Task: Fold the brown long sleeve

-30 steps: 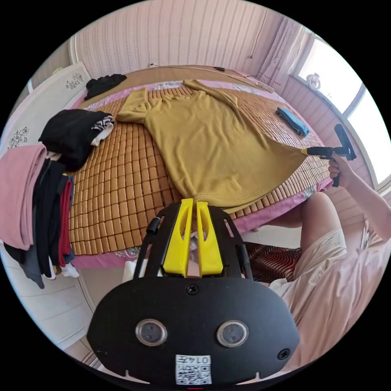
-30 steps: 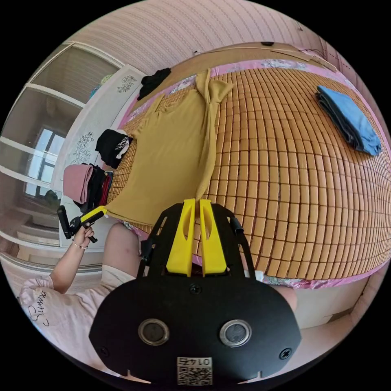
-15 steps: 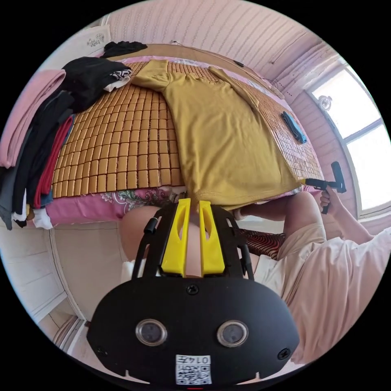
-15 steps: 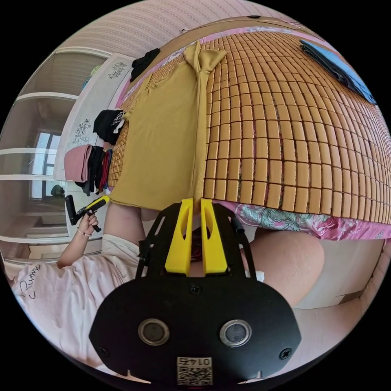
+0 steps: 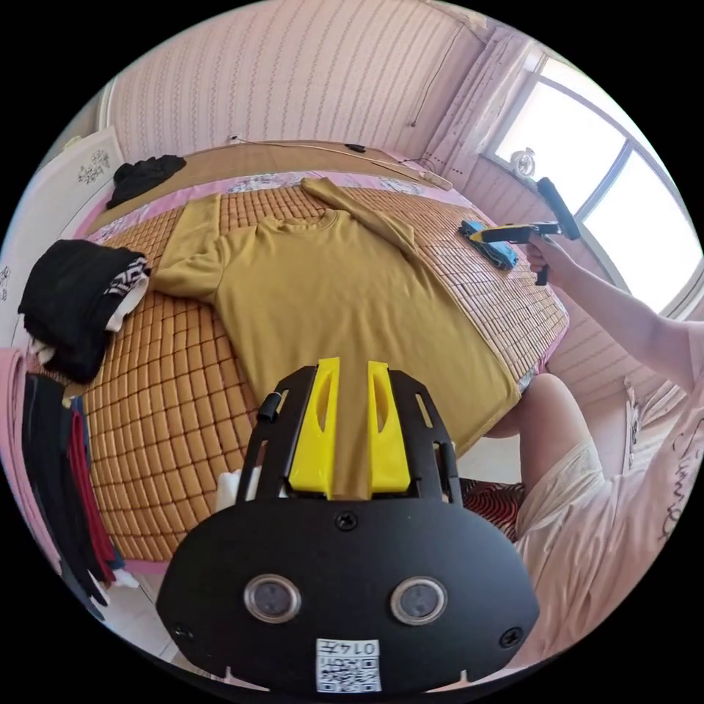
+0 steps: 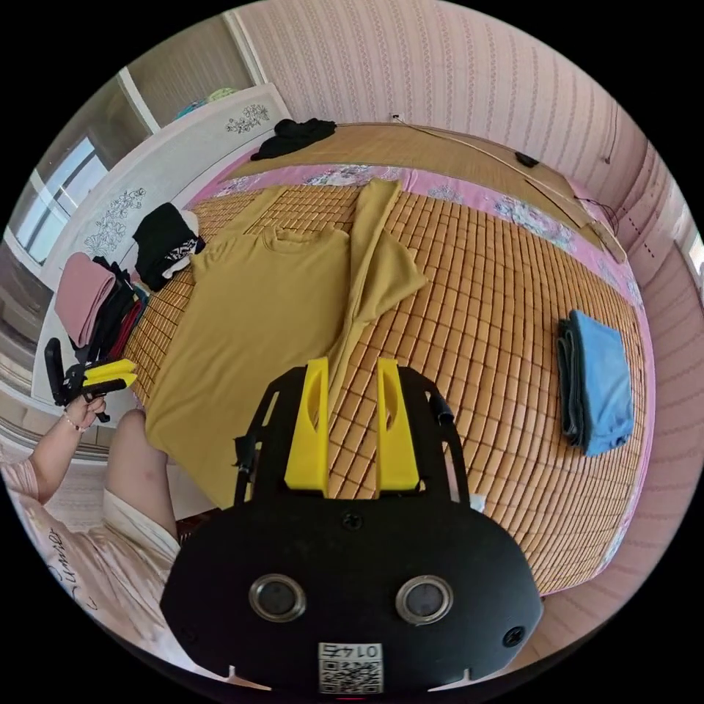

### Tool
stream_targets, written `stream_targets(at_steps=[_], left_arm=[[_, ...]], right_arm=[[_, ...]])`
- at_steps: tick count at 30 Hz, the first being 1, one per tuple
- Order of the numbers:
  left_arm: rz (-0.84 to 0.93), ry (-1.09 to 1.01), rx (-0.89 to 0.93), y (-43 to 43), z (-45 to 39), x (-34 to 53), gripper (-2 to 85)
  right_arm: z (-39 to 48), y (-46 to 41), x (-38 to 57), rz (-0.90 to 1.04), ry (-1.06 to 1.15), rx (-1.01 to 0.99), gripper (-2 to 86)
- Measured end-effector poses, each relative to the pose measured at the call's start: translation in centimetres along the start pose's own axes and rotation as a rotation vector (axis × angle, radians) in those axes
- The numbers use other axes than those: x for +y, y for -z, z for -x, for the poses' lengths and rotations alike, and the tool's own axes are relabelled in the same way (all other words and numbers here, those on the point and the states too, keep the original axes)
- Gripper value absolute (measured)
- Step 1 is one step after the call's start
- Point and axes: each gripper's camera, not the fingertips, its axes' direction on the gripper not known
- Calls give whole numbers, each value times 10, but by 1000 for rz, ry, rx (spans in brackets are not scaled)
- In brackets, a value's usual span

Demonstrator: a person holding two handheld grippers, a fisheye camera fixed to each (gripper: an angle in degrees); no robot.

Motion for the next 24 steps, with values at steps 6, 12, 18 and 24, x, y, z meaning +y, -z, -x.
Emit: stream_targets(at_steps=[6,12,18,24], left_arm=[[-20,-81,101,-103,5,-105,66],[43,-51,121,-181,22,-159,63],[77,-52,120,-210,35,-164,48],[62,-127,94,-213,19,-174,60]], right_arm=[[9,-67,-116,46,29,56,107],[-14,-128,-153,65,-122,13,67],[-52,-71,-69,-197,-248,-58,2],[-91,-1,138,-169,-478,76,20]])
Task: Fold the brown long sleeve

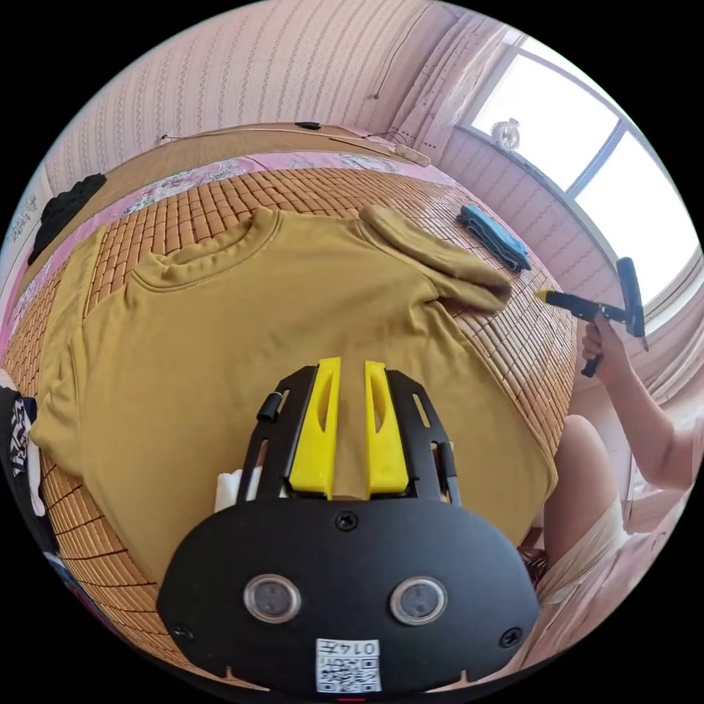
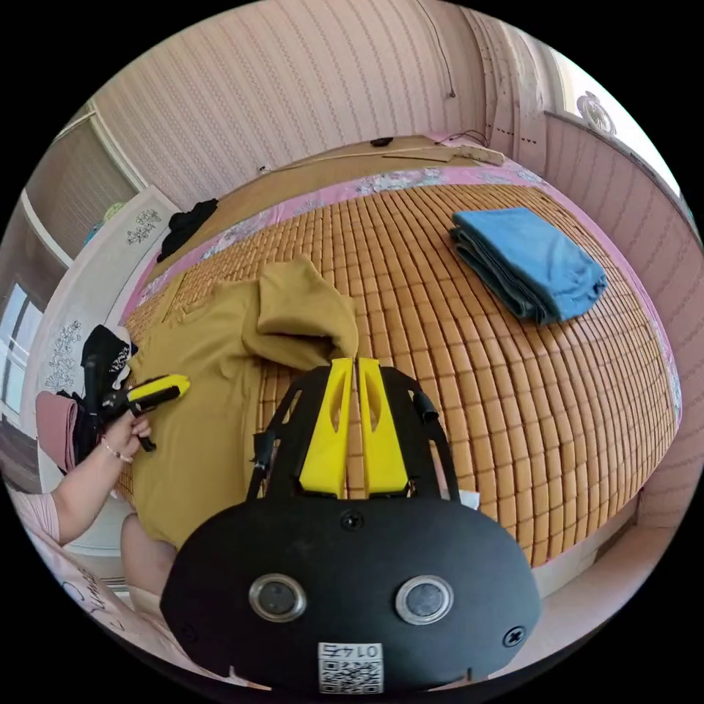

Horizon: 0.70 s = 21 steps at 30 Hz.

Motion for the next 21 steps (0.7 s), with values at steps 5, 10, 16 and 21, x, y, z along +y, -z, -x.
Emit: stream_targets(at_steps=[5,10,16,21], left_arm=[[21,-111,7,-12,-32,-30,63],[27,-181,-12,-38,-62,-66,64],[111,-141,-9,-88,-74,-101,71],[121,-105,19,-97,-69,-105,69]], right_arm=[[-36,14,32,64,68,78,60],[-9,-10,-32,-2,209,-26,98],[8,-94,-87,173,214,-71,76],[-45,-43,-56,-77,54,-218,7]])
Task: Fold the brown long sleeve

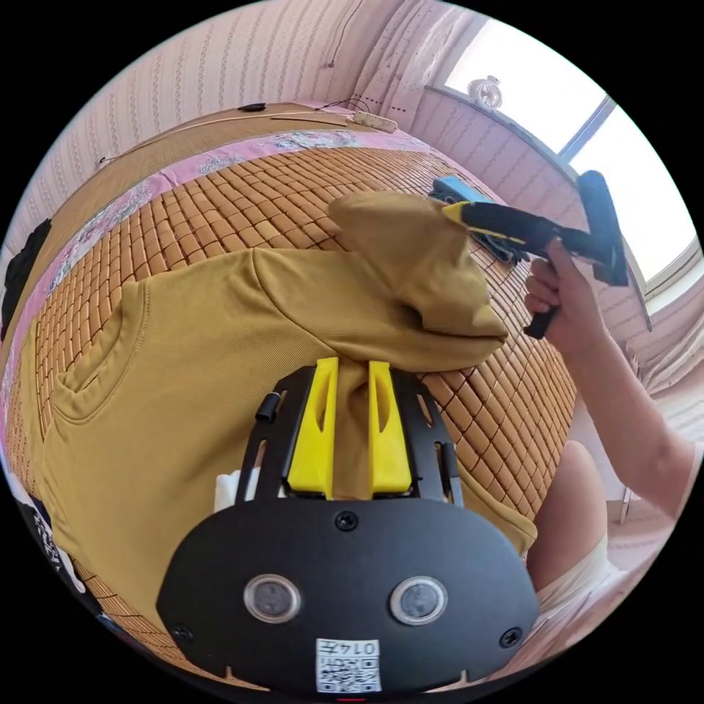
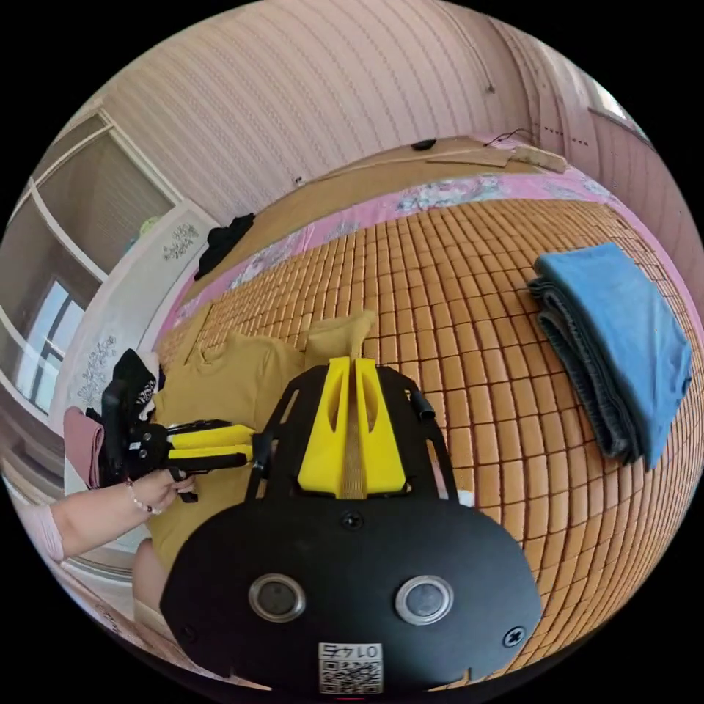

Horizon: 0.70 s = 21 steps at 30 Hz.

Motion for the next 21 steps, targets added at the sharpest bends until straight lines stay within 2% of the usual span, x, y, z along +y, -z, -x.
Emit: stream_targets(at_steps=[2,5,11,14,18,21], left_arm=[[-20,-32,-28,6,-5,1,65],[-46,-86,-51,15,-19,-3,63],[-50,-151,-52,13,-56,-30,63],[-16,-187,-76,1,-75,-49,65],[31,-189,-98,-21,-89,-69,66],[94,-175,-129,-40,-89,-77,62]], right_arm=[[-17,71,45,-197,-39,47,5],[-53,144,116,-307,-181,146,10],[-115,177,214,-162,-469,354,24],[-127,179,222,-186,-525,342,29],[-127,162,210,-200,-510,298,22],[-123,132,189,-122,-444,332,6]])
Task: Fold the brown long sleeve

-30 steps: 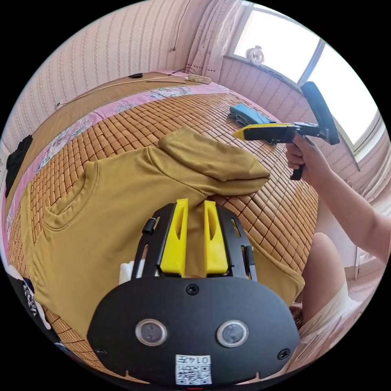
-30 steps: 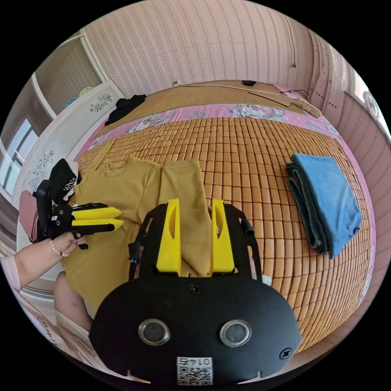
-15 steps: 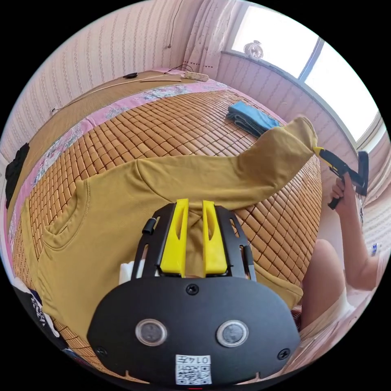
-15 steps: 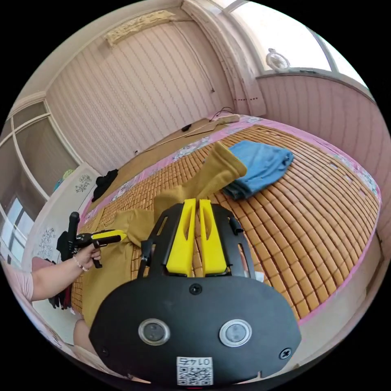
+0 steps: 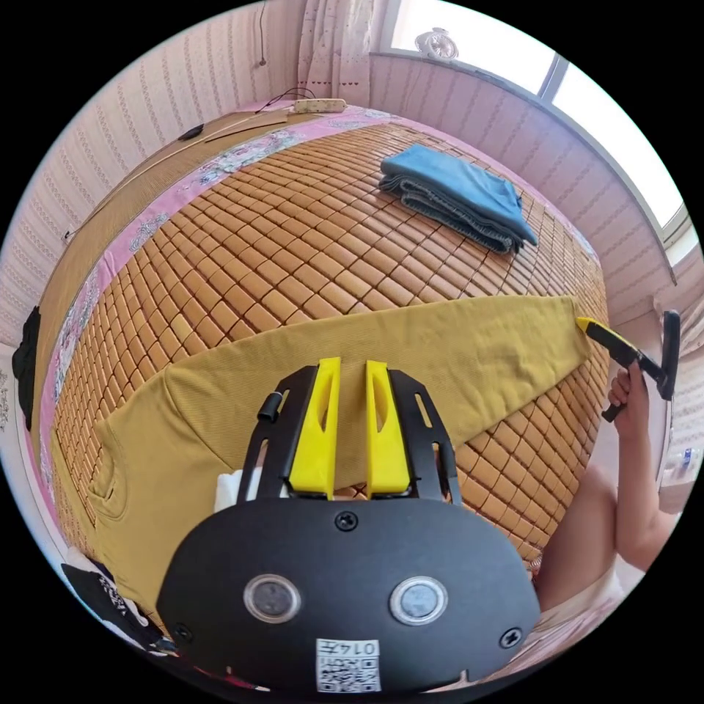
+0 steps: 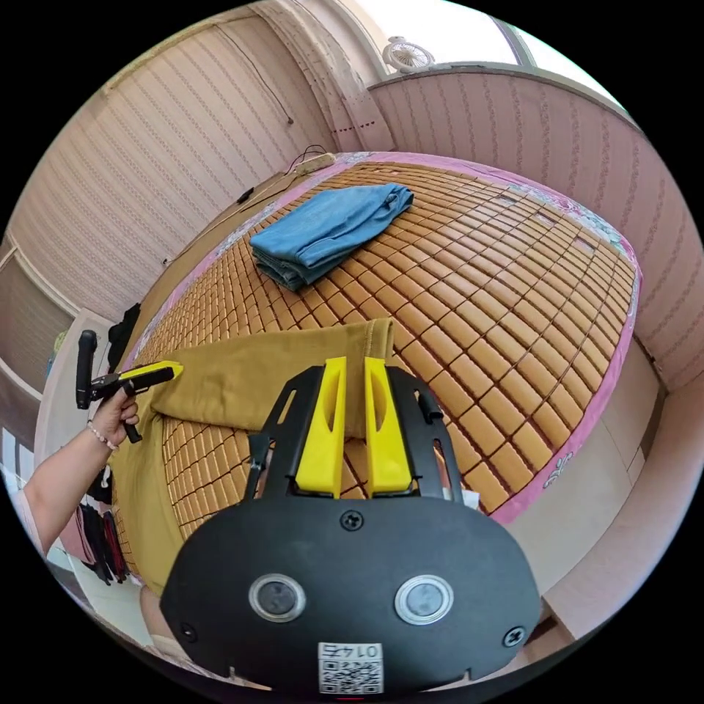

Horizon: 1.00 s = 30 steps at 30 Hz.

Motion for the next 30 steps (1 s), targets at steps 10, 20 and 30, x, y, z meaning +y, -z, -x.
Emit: stream_targets(at_steps=[10,20,30], left_arm=[[-254,101,112,77,18,56,62],[-82,490,-130,168,82,342,66],[22,729,-104,193,75,467,93]], right_arm=[[63,-36,-25,94,253,218,-9],[120,-64,-55,234,302,347,-9],[268,-66,-73,109,562,387,21]])
